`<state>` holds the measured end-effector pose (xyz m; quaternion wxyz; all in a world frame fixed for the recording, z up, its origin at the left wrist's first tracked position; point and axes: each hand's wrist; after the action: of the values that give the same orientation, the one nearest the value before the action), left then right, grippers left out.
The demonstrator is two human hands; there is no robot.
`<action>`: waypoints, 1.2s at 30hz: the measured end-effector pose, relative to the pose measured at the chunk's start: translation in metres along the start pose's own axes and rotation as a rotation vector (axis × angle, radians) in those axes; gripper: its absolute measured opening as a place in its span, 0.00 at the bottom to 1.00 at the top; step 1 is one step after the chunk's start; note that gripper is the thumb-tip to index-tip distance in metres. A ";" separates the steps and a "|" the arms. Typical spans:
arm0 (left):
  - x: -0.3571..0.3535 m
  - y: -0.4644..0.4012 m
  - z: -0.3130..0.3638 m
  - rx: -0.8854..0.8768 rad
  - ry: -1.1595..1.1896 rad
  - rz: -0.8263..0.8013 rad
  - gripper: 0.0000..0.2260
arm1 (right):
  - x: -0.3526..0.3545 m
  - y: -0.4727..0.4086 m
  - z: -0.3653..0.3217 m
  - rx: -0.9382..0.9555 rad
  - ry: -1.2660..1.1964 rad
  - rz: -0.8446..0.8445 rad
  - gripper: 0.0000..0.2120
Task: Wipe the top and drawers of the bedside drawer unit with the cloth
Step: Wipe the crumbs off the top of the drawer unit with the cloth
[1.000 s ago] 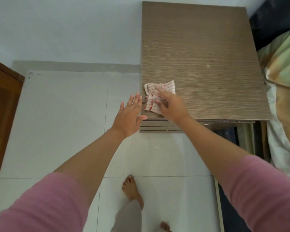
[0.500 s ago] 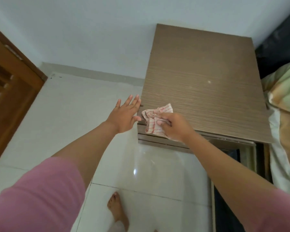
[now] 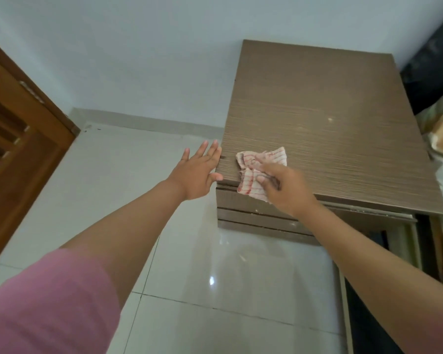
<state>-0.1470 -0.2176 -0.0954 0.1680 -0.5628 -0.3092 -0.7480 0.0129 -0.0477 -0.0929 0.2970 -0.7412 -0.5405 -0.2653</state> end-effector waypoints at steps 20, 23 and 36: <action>-0.014 -0.001 -0.002 -0.006 -0.104 0.253 0.23 | -0.004 0.004 0.011 0.152 0.060 0.105 0.14; -0.018 0.002 0.000 0.008 -0.150 0.277 0.22 | -0.012 0.021 0.000 0.197 0.036 0.092 0.11; -0.012 0.006 0.005 0.032 -0.219 0.244 0.23 | -0.004 0.028 0.021 0.106 0.186 0.262 0.16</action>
<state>-0.1356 -0.2201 -0.1044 0.2320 -0.6714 -0.2669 -0.6513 0.0401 -0.0414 -0.1147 0.4167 -0.7606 -0.4228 -0.2628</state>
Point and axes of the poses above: each hand's wrist, its own y-axis away from the middle knuckle, its own x-axis out of the back of the hand, z = x × y, and after that the axes turned 9 degrees about x, right-handed
